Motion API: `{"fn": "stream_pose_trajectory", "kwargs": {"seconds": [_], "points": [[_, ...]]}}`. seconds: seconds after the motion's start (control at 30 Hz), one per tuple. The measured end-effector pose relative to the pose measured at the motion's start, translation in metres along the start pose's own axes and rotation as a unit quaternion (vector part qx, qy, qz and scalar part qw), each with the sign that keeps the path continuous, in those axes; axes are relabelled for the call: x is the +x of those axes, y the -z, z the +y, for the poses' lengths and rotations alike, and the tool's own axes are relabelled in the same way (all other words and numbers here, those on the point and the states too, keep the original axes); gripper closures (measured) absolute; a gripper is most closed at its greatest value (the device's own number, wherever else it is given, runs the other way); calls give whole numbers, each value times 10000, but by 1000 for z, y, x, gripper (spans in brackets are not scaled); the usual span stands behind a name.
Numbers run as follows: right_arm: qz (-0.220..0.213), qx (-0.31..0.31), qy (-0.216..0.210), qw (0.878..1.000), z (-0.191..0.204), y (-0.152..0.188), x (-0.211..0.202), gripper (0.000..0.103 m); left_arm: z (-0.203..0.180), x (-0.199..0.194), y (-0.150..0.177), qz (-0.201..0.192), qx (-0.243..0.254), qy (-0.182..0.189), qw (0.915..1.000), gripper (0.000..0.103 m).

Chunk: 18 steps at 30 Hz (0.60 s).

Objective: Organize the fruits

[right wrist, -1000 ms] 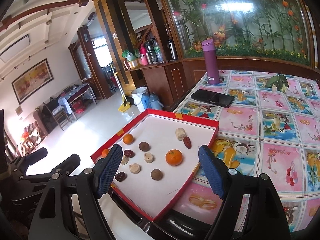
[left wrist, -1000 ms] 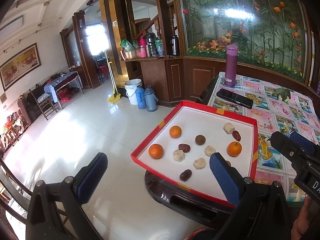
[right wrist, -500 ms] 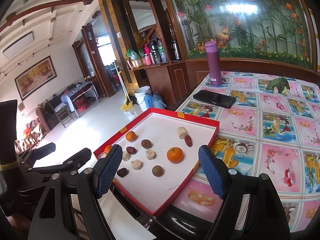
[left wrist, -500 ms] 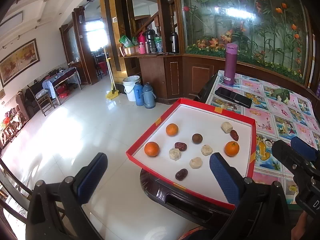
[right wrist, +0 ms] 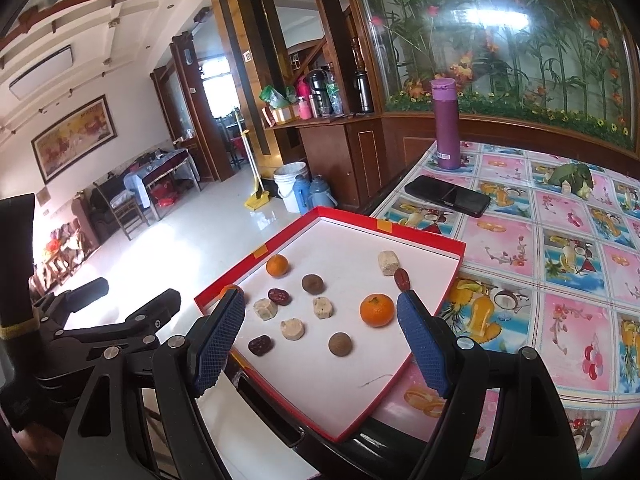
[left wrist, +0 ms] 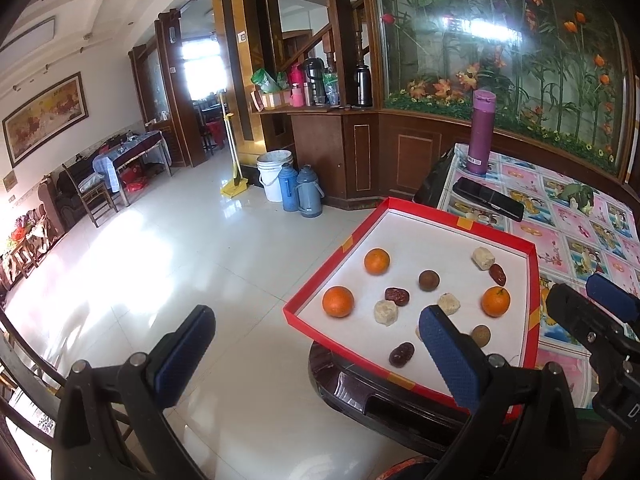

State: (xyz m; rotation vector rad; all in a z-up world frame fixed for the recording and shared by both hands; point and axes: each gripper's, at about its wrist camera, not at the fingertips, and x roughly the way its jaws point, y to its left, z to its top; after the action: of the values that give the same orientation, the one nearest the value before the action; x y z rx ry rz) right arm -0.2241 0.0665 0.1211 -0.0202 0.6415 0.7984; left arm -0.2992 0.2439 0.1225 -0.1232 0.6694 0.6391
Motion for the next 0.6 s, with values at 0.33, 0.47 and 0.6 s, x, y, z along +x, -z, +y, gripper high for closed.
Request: {"fn": "stream_pose_trajectory", "kwargs": {"seconds": [0.33,0.47,0.6], "points": [[7,-42,37,10000,13,-5,13,25,18,9,-1,-7,-35,32,10000,0],[41,-72,47,10000,17,-5,17,25,24,7,-1,-55,-67,56,9999,0],[45,-94,58,9999,18,-5,17,25,25,7,0,-47,-64,86,9999,0]]}}
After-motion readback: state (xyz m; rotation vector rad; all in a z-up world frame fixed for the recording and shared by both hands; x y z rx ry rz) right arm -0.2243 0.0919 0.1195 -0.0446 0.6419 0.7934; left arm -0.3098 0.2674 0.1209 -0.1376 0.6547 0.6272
